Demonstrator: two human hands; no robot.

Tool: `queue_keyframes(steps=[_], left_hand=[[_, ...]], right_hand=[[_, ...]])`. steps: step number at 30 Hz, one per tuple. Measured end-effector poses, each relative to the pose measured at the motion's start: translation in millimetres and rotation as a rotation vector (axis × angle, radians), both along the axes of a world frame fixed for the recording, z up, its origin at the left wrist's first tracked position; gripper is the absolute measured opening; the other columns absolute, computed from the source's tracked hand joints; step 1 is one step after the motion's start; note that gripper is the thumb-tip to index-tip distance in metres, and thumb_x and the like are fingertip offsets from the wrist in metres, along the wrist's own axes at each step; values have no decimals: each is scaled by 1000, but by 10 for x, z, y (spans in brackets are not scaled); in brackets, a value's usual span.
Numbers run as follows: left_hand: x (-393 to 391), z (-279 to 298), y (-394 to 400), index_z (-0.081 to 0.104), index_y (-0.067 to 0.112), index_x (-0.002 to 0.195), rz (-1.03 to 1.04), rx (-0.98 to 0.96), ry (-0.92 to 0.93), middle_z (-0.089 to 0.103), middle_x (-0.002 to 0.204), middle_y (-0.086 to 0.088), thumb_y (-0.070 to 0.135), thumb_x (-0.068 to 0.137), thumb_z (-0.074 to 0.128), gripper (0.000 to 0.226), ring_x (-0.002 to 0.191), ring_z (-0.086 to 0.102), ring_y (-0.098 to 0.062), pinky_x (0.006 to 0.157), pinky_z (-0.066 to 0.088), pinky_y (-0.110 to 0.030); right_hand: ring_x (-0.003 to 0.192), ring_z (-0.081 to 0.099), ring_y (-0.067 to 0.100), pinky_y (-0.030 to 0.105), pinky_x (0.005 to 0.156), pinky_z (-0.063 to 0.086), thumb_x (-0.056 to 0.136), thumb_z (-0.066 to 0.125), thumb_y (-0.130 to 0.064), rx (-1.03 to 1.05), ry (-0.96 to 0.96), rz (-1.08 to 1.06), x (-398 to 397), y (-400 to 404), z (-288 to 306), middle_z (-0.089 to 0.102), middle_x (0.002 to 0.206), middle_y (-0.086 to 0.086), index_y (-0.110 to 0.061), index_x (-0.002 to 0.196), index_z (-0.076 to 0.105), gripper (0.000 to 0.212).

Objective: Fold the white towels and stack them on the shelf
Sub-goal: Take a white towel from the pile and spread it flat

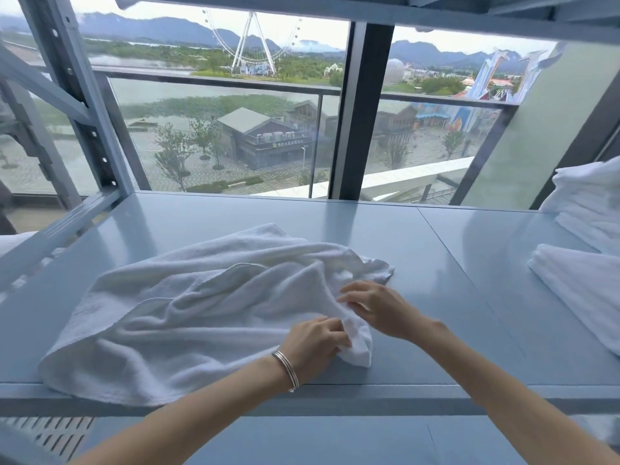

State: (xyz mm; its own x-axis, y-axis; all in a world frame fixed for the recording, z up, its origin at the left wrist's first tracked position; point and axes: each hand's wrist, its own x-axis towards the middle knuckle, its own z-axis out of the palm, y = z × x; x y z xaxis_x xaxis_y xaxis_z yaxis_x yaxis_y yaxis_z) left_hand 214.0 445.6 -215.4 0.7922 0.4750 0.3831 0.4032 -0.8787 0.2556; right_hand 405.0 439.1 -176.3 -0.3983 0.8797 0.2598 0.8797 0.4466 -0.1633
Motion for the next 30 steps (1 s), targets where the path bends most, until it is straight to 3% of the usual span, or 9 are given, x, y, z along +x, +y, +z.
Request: queue_keyframes(steps=[4, 6, 9, 11, 13, 16, 21, 25, 30], left_hand=[[190, 89, -86, 67, 26, 70, -10, 71, -67, 64, 74, 9, 24, 74, 60, 8, 62, 61, -14, 44, 41, -18], [205, 166, -29, 67, 22, 76, 78, 106, -81, 63, 75, 6, 20, 82, 52, 16, 67, 61, -16, 46, 45, -20], [222, 330, 86, 69, 17, 98, 229, 124, 65, 67, 93, -1, -7, 76, 53, 36, 88, 63, -23, 58, 48, -26], [236, 382, 164, 61, 19, 117, 302, 60, 222, 62, 111, -1, -7, 84, 43, 45, 107, 55, -23, 74, 46, -30], [287, 382, 243, 58, 22, 122, 295, 9, 418, 58, 120, 1, -3, 90, 38, 45, 115, 49, -21, 82, 44, -31], [452, 255, 271, 60, 26, 118, 163, -62, 499, 54, 127, 4, 10, 92, 46, 34, 118, 47, -21, 93, 43, -33], [811, 52, 148, 33, 40, 140, 174, -145, 630, 25, 152, 4, 46, 89, 52, 55, 136, 26, -24, 105, 35, -46], [969, 147, 160, 15, 39, 146, 222, -214, 705, 5, 157, 7, 55, 91, 41, 63, 144, 4, -28, 107, 21, -61], [1261, 217, 373, 12, 41, 146, 239, -233, 720, 1, 158, 8, 55, 93, 36, 60, 145, 1, -28, 111, 13, -59]], right_hand=[[102, 56, 24, 30, 78, 37, 99, 39, -29, -197, -218, -99, 81, -75, -114, 61, 113, -1, -16, 106, 64, 28], [103, 56, 24, 31, 96, 34, 100, 35, -30, -170, -238, -156, 244, -123, -130, 61, 112, -2, -16, 103, 62, 30], [103, 57, 24, 38, 109, 26, 101, 31, -29, -219, -294, -251, 601, -169, -115, 61, 110, -3, -17, 99, 59, 30], [107, 54, 23, 41, 109, 26, 101, 31, -29, -248, -345, -298, 847, -200, -84, 61, 109, -4, -19, 99, 59, 30], [119, 45, 19, 42, 106, 26, 100, 32, -29, -272, -409, -332, 1086, -208, -44, 60, 111, -3, -18, 102, 62, 32], [124, 41, 21, 36, 104, 31, 100, 35, -26, -269, -408, -282, 1219, -279, -9, 53, 126, -1, -14, 108, 65, 33], [94, 59, 18, 36, 87, 45, 97, 47, -26, -371, 90, -78, 973, -603, -78, 61, 104, 0, -13, 88, 69, 27], [84, 57, 22, 37, 77, 44, 99, 33, -44, -454, -120, -259, 1080, -767, 40, 56, 86, -3, -19, 67, 59, 48], [88, 55, 30, 33, 67, 37, 100, 34, -33, -316, -176, -379, 1133, -722, 107, 59, 104, 9, -16, 85, 51, 29]])
